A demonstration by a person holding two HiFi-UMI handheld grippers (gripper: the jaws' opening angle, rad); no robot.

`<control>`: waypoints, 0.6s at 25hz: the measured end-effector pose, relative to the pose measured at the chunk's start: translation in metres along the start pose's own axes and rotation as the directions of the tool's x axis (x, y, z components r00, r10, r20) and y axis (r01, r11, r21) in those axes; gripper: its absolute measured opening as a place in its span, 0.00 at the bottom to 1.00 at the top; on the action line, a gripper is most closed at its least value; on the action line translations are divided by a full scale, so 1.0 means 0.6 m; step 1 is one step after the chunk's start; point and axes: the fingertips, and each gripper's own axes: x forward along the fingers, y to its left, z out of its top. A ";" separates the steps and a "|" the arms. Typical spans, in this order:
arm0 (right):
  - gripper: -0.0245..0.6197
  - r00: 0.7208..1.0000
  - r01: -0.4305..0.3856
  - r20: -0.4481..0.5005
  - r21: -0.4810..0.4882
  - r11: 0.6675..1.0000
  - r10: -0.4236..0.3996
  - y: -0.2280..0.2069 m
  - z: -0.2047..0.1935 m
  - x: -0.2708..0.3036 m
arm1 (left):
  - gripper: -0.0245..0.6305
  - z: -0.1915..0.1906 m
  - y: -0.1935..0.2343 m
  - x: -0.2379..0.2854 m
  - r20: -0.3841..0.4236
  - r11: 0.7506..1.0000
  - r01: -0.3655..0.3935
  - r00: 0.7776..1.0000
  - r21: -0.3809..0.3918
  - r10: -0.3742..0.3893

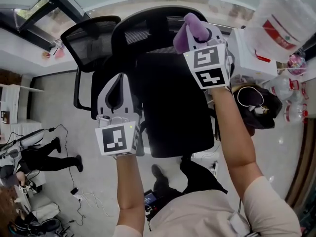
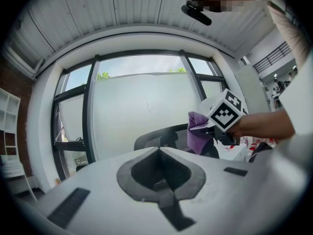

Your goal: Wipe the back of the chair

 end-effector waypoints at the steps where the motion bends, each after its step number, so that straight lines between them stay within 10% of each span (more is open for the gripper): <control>1: 0.07 1.000 -0.016 -0.001 0.000 1.000 0.016 0.018 0.003 0.010 | 0.05 -0.003 0.012 -0.009 -0.004 1.000 -0.015 1.000 -0.001 0.015; 10: 0.07 0.949 -0.306 0.070 -0.016 0.952 0.307 0.316 0.109 0.067 | 0.05 -0.028 0.132 -0.101 -0.033 0.990 -0.140 0.990 -0.003 0.140; 15: 0.06 0.945 -0.319 0.086 0.031 0.947 0.315 0.334 0.122 0.060 | 0.05 -0.025 0.156 -0.121 -0.029 0.988 -0.156 0.987 -0.007 0.156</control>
